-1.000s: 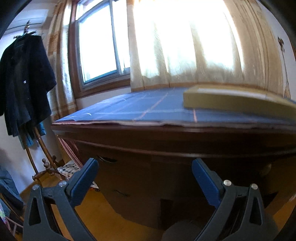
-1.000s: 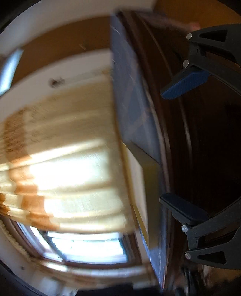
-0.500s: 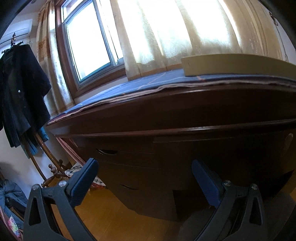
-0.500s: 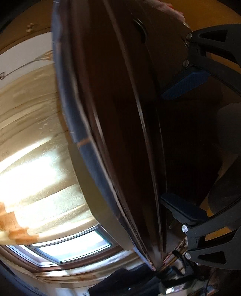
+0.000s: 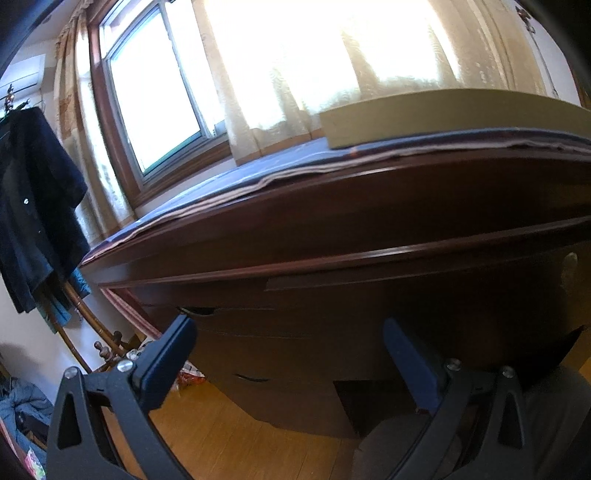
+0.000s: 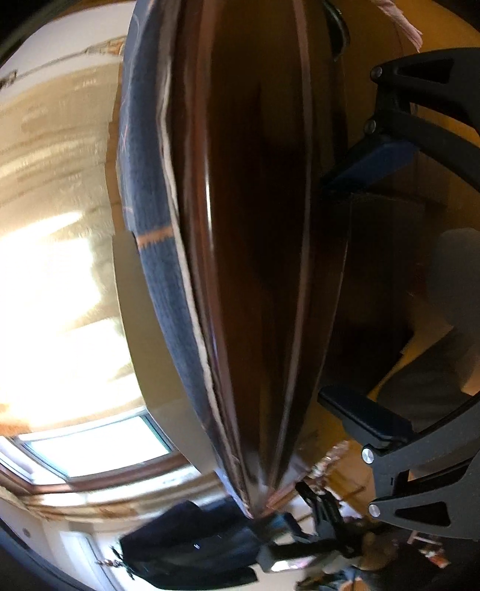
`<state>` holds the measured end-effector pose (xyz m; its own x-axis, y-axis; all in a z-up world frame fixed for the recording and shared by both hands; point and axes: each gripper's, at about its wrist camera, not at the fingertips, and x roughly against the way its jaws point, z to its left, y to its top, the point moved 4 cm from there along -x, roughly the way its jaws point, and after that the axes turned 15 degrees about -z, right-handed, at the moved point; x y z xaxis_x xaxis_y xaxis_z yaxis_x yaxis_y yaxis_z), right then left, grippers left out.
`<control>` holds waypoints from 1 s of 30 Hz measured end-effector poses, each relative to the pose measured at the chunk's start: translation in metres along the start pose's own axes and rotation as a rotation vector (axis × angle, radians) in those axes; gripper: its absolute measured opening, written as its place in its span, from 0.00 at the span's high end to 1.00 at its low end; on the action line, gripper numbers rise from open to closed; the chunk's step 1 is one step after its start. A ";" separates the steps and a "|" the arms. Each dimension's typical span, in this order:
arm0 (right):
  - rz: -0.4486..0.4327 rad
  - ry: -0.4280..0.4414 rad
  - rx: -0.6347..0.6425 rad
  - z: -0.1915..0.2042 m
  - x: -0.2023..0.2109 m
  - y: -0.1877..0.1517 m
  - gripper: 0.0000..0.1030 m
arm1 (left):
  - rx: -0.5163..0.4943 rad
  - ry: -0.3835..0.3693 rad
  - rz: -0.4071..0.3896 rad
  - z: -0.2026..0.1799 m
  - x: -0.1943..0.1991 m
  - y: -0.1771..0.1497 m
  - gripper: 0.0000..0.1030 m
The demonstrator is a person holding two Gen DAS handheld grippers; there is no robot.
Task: Take underwear out of drawer
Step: 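Pull the dresser drawer open with the right tool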
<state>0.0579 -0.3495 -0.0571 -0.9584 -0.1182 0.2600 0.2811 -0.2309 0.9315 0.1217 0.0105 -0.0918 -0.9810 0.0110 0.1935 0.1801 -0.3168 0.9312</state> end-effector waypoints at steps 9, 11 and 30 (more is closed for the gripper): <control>0.029 -0.031 0.037 0.007 0.013 -0.002 0.00 | -0.037 -0.051 -0.026 -0.006 0.012 0.002 0.00; 0.031 -0.036 0.036 0.005 0.014 -0.002 0.00 | -0.013 -0.058 -0.054 -0.002 0.020 0.008 0.00; 0.042 -0.030 0.026 0.028 0.046 -0.016 0.00 | -0.073 -0.350 -0.058 -0.024 0.037 0.034 0.00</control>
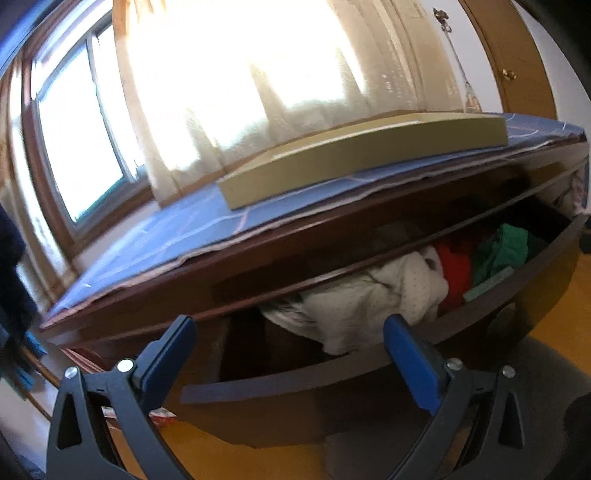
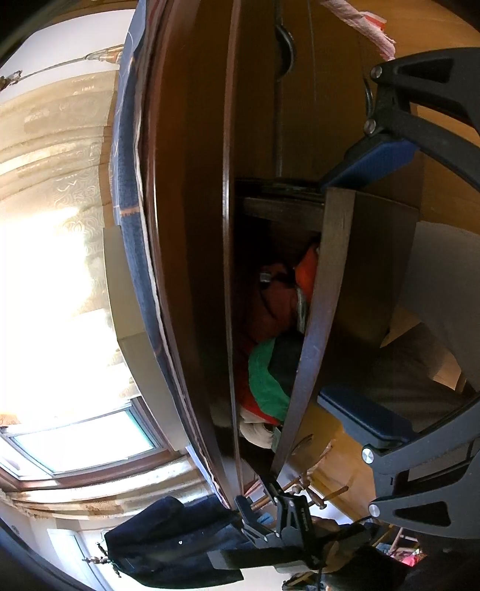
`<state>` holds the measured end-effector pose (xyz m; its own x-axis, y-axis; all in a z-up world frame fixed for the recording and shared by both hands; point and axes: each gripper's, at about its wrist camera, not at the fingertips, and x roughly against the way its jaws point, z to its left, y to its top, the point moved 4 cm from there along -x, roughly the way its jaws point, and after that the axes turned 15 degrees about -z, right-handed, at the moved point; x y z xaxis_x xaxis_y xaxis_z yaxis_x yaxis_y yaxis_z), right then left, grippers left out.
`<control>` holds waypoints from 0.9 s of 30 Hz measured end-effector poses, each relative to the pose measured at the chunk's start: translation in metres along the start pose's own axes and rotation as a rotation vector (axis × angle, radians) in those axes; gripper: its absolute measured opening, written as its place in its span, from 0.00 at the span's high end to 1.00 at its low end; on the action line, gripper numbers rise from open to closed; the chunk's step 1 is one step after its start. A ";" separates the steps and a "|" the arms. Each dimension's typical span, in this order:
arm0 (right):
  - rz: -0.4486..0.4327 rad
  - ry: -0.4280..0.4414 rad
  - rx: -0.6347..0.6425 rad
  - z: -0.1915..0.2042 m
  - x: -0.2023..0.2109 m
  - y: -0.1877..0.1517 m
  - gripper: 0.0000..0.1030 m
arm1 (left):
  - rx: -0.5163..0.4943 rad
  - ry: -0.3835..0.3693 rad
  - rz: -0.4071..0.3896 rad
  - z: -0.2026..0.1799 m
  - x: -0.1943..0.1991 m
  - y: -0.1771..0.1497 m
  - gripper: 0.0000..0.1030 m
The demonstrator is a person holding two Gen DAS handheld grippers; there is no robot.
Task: Take underwear out of drawer
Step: 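Pull the dresser drawer open with the right tool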
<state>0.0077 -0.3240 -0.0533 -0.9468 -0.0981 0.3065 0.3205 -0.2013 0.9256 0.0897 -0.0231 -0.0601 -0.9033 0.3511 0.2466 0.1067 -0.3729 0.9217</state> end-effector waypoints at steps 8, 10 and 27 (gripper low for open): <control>0.028 0.006 0.042 0.009 0.014 -0.009 0.00 | 0.213 -0.071 0.128 0.009 -0.003 -0.013 0.00; 0.034 0.010 0.051 0.009 0.017 -0.010 0.00 | 0.212 -0.075 0.154 0.005 -0.004 -0.014 0.00; 0.085 0.057 0.114 0.025 0.056 -0.029 0.00 | 0.225 -0.074 0.246 0.002 0.044 -0.026 0.03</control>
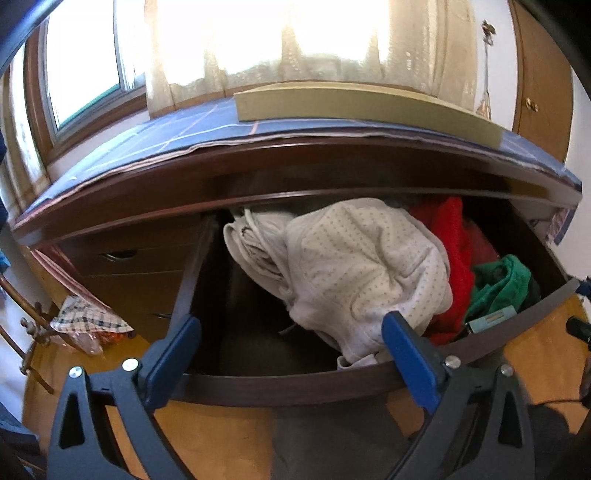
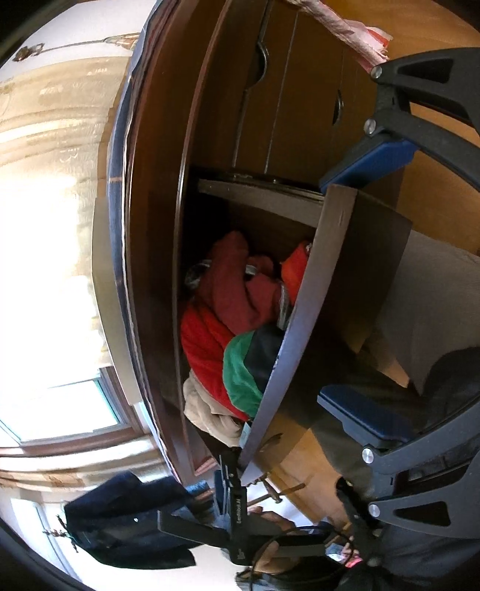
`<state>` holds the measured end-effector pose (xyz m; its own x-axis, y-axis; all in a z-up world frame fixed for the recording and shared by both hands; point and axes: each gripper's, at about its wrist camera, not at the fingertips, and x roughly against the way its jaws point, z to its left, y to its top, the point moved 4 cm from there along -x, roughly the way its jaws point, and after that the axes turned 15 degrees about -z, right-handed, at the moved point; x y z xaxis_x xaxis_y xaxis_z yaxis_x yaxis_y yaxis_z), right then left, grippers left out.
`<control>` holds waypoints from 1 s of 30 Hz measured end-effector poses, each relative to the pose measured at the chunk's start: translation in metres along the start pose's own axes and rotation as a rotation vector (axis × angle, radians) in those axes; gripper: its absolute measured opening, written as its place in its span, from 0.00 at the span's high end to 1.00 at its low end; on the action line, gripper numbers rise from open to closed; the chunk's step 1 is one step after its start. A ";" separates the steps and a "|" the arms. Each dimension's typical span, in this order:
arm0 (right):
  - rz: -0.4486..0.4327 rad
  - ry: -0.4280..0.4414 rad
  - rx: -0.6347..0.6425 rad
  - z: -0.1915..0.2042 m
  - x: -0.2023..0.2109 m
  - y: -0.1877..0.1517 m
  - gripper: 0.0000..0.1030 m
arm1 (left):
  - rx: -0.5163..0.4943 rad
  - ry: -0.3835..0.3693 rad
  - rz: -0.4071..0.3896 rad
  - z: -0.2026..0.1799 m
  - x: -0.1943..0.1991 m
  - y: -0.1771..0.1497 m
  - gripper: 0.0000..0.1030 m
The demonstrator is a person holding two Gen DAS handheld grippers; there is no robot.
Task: Take underwear out of drawer
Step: 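Pull the dresser drawer open with the right tool, then lower the right gripper into the drawer onto the beige underwear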
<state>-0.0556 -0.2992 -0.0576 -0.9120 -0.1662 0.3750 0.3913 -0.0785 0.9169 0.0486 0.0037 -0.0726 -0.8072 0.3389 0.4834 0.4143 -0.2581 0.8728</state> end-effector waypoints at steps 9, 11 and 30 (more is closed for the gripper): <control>0.029 0.026 0.022 0.012 0.023 -0.012 0.00 | -0.001 -0.018 0.005 0.002 0.027 -0.015 0.06; 0.040 0.032 0.027 0.014 0.026 -0.014 0.00 | 0.005 -0.020 0.009 0.001 0.032 -0.018 0.06; -0.022 -0.006 -0.112 -0.008 0.046 -0.007 0.00 | -0.008 -0.002 -0.028 0.000 0.046 -0.022 0.10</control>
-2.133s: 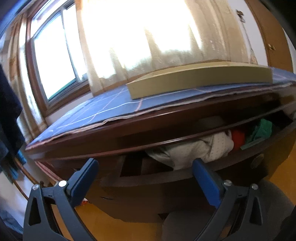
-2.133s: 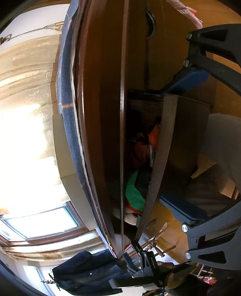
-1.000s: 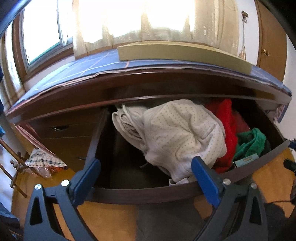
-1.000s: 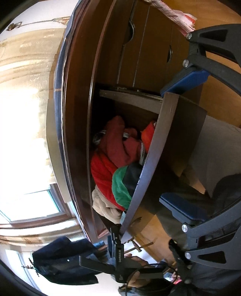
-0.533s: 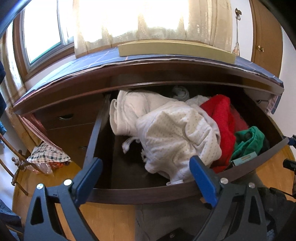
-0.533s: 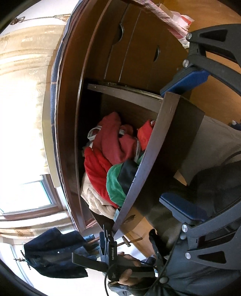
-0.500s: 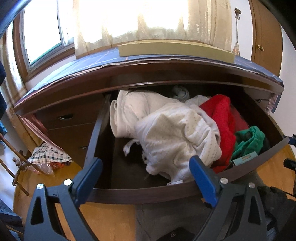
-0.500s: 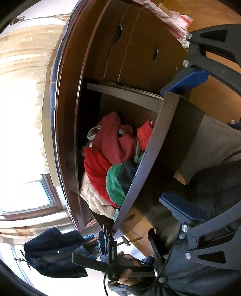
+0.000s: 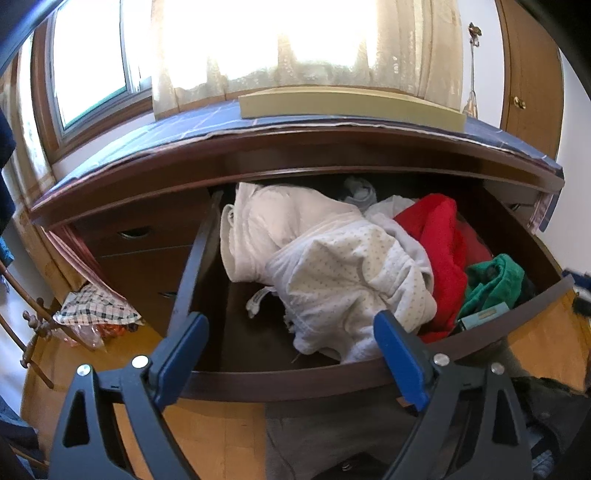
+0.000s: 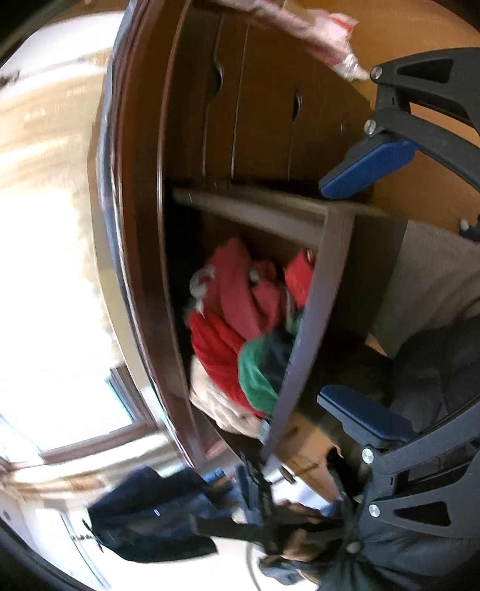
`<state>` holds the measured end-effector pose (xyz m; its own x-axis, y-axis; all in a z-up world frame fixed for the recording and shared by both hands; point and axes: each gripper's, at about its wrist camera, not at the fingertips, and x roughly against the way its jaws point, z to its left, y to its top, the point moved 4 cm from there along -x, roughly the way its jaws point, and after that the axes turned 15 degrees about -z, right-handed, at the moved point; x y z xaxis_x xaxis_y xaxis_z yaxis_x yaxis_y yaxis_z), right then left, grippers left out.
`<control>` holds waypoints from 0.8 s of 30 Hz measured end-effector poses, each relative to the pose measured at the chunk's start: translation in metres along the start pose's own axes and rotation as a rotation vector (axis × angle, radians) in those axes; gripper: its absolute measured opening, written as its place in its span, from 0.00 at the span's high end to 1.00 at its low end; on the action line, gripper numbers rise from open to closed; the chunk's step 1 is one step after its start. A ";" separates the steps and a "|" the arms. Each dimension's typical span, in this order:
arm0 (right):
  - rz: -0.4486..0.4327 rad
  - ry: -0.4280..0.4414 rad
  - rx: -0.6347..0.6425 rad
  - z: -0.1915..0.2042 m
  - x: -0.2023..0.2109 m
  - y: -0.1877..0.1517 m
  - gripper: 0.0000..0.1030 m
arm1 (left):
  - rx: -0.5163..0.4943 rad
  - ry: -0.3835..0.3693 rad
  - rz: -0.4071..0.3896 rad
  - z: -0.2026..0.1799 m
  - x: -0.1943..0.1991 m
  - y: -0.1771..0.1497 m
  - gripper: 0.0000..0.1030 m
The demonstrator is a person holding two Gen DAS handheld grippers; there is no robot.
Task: Take underwear out of drawer
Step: 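Lower the right gripper into the drawer onto the beige underwear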
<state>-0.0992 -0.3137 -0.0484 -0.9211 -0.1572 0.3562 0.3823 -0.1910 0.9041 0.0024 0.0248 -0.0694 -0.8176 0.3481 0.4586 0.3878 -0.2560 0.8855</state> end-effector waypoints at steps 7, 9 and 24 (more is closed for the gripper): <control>-0.154 -0.001 -0.008 0.015 0.025 0.065 0.00 | -0.064 0.060 -0.123 0.004 0.022 0.027 0.10; -0.123 0.036 0.049 0.041 0.010 0.078 0.00 | -0.065 0.090 -0.137 0.011 0.025 0.035 0.10; 0.228 0.207 0.388 0.221 -0.171 0.071 0.00 | -0.055 0.322 -0.084 0.083 0.026 0.042 0.05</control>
<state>0.0689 -0.0861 0.0077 -0.7680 -0.3500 0.5363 0.4803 0.2393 0.8439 0.0328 0.0984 -0.0143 -0.9415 0.0699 0.3296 0.2969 -0.2899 0.9098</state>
